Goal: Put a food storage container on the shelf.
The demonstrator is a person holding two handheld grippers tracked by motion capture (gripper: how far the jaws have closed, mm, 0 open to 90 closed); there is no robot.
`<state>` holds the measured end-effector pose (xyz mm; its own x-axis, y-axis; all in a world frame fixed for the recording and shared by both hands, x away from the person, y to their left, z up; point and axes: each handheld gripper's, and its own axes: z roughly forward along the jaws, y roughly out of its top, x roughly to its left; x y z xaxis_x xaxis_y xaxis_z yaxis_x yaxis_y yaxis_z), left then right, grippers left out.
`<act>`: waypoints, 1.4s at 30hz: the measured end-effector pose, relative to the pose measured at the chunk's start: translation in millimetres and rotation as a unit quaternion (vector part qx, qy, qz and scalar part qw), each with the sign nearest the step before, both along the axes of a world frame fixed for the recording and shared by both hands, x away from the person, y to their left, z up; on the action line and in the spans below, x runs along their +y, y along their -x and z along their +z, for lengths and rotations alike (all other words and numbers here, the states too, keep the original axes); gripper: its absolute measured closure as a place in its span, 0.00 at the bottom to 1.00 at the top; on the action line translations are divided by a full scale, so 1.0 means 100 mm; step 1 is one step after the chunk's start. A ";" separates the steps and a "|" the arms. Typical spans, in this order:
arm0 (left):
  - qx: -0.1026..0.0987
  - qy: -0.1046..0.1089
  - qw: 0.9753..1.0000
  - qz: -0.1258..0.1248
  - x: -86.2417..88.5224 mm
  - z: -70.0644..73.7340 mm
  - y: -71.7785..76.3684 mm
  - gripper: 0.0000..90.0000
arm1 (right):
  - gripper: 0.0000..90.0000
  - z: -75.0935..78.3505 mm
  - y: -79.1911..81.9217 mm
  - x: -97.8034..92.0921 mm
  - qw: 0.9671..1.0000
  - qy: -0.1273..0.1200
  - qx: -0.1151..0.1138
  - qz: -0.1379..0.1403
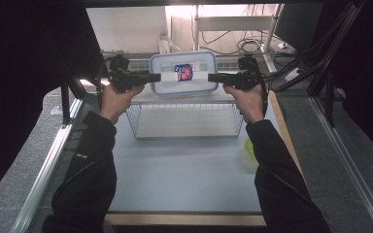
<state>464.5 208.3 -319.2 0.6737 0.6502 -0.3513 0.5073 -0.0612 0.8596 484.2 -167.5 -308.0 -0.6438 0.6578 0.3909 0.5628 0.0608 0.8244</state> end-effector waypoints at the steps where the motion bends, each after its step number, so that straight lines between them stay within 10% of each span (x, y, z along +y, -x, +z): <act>1: -0.001 -0.003 1.000 0.001 0.00 0.00 -0.01 0.44 | 0.58 0.00 0.00 -0.01 1.000 -0.002 0.001 0.001; 10: -0.038 -0.028 0.998 0.036 -0.04 0.00 0.00 0.35 | 0.61 -0.05 -0.01 0.00 1.000 0.012 -0.006 -0.015; 21: -0.088 -0.112 0.988 0.061 -0.20 0.06 0.15 0.47 | 0.68 -0.05 0.03 0.01 1.000 0.023 -0.021 -0.002; 30: -0.094 -0.077 0.992 0.035 -0.14 -0.14 0.54 0.83 | 0.93 -0.14 0.15 -0.05 0.999 0.027 -0.034 0.007; 42: -0.046 -0.084 0.995 0.027 -0.18 -0.33 0.23 0.92 | 0.97 -0.25 0.13 0.21 0.997 0.067 -0.037 0.004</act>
